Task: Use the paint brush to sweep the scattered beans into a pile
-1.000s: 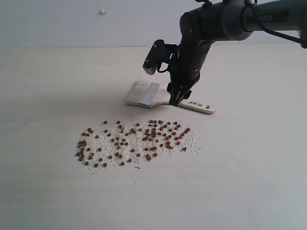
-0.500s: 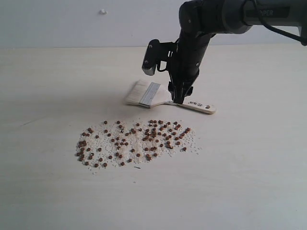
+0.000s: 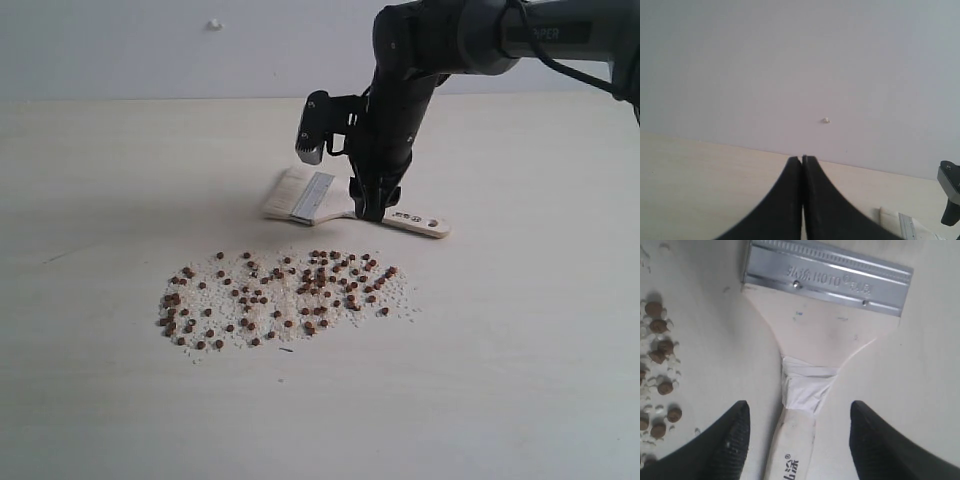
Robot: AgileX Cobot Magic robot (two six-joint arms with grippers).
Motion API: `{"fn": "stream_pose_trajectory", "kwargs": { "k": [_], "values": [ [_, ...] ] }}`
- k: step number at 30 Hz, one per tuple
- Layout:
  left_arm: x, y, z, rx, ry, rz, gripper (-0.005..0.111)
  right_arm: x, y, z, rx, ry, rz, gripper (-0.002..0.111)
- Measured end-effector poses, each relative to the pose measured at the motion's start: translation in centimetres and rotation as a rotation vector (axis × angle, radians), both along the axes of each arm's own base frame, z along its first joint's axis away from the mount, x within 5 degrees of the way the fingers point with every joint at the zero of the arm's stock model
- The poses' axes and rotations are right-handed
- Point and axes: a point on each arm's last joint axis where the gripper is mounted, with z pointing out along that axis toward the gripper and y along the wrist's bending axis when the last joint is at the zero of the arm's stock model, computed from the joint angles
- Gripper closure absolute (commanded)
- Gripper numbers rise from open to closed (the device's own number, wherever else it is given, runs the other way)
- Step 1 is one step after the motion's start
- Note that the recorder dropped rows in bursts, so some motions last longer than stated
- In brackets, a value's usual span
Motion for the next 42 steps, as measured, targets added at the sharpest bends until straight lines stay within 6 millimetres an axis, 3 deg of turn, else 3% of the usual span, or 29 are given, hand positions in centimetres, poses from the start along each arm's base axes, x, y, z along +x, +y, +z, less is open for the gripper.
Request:
{"fn": "stream_pose_trajectory", "kwargs": {
  "k": [13,21,42],
  "values": [
    [0.0,0.0,0.0,0.000,0.000,0.000,0.107,1.1,-1.4,-0.1,0.118,0.020,-0.066,0.053],
    [0.0,0.0,0.0,0.000,0.000,0.000,0.107,0.9,-1.1,-0.1,0.156,0.038,-0.082,0.053],
    [0.0,0.0,0.0,0.000,0.000,0.000,0.107,1.1,-1.6,-1.5,0.100,0.054,-0.145,0.053]
  ]
}}
